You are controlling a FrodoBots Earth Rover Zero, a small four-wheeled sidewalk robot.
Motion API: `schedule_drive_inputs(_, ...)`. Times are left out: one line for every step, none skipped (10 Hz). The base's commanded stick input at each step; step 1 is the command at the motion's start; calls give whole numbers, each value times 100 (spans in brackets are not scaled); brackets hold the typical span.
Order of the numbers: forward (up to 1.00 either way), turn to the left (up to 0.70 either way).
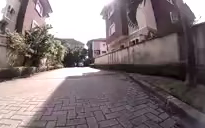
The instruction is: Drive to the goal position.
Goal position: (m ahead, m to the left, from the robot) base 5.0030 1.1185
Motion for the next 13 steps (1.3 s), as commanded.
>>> schedule_drive_inputs(69, 3)
schedule_drive_inputs(69, 3)
schedule_drive_inputs(69, 3)
schedule_drive_inputs(69, 3)
schedule_drive_inputs(69, 3)
schedule_drive_inputs(69, 3)
schedule_drive_inputs(69, 3)
schedule_drive_inputs(69, 3)
schedule_drive_inputs(69, 3)
schedule_drive_inputs(69, 3)
schedule_drive_inputs(69, 3)
schedule_drive_inputs(69, 3)
schedule_drive_inputs(69, 3)
